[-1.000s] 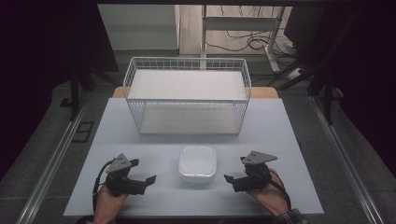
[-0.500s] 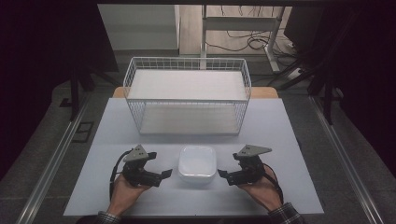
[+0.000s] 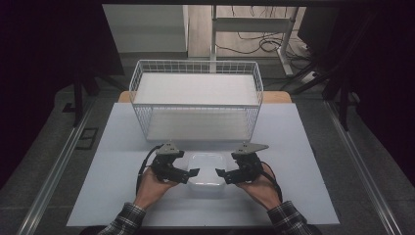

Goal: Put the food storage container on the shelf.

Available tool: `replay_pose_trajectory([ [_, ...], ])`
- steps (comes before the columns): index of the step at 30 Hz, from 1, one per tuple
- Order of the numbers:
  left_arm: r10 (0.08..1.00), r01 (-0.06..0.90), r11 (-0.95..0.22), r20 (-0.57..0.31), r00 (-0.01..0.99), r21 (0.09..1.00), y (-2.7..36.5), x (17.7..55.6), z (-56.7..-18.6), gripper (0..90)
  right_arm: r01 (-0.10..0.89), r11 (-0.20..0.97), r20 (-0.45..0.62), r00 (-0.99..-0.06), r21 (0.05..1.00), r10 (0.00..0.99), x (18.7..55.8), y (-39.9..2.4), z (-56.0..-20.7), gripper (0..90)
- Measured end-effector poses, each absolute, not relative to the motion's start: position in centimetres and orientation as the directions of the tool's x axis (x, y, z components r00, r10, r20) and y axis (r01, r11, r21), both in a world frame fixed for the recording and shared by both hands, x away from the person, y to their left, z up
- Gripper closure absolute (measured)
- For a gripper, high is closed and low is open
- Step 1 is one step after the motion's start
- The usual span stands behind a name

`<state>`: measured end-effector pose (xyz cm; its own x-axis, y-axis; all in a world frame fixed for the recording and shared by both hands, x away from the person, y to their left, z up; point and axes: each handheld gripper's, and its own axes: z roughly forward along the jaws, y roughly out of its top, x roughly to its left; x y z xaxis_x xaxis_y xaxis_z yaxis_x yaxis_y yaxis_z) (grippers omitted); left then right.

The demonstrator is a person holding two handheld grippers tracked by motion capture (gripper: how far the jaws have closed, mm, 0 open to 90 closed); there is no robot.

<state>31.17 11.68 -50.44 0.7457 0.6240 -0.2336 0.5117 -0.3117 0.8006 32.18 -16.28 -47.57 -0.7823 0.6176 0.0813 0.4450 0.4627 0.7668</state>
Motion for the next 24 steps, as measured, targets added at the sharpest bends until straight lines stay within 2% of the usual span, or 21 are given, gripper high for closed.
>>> replay_pose_trajectory([
  [2, 0.626, 0.516, -0.329, -0.226, 0.746, 0.791, 11.5, 31.1, -50.9, 7.9, 0.451, 0.462, 0.088, -0.781, 0.764, 0.618, 32.2, -16.4, -47.8, 13.7],
  [9, 0.578, 0.552, -0.284, -0.32, 0.751, 0.784, 11.9, 31.1, -51.6, 14.0, 0.485, 0.459, 0.148, -0.79, 0.744, 0.595, 32.1, -16.5, -48.8, 13.4],
  [11, 0.556, 0.573, -0.26, -0.365, 0.747, 0.777, 12.1, 30.9, -51.8, 19.3, 0.507, 0.449, 0.189, -0.791, 0.736, 0.582, 32.2, -16.5, -49.0, 15.6],
  [14, 0.564, 0.586, -0.255, -0.374, 0.736, 0.769, 12.2, 30.2, -51.6, 24.4, 0.55, 0.428, 0.264, -0.782, 0.717, 0.564, 32.3, -16.6, -49.2, 20.0],
  [15, 0.57, 0.587, -0.254, -0.372, 0.733, 0.769, 12.4, 29.9, -51.4, 29.1, 0.567, 0.422, 0.277, -0.772, 0.707, 0.573, 32.2, -16.7, -49.2, 21.7],
  [20, 0.564, 0.602, -0.235, -0.398, 0.724, 0.763, 13.6, 28.9, -50.9, 51.3, 0.604, 0.41, 0.311, -0.749, 0.683, 0.585, 31.5, -17.5, -48.5, 42.9],
  [21, 0.564, 0.606, -0.234, -0.401, 0.722, 0.76, 13.7, 28.7, -50.8, 57.2, 0.623, 0.391, 0.327, -0.732, 0.678, 0.598, 31.0, -17.8, -48.1, 52.5],
  [22, 0.565, 0.603, -0.236, -0.398, 0.723, 0.762, 13.8, 28.5, -50.7, 57.2, 0.623, 0.391, 0.327, -0.732, 0.678, 0.598, 31.0, -17.8, -48.1, 52.5],
  [24, 0.575, 0.601, -0.236, -0.39, 0.72, 0.763, 13.8, 28.1, -50.5, 61.0, 0.633, 0.373, 0.332, -0.718, 0.679, 0.612, 30.6, -18.1, -47.7, 60.5],
])
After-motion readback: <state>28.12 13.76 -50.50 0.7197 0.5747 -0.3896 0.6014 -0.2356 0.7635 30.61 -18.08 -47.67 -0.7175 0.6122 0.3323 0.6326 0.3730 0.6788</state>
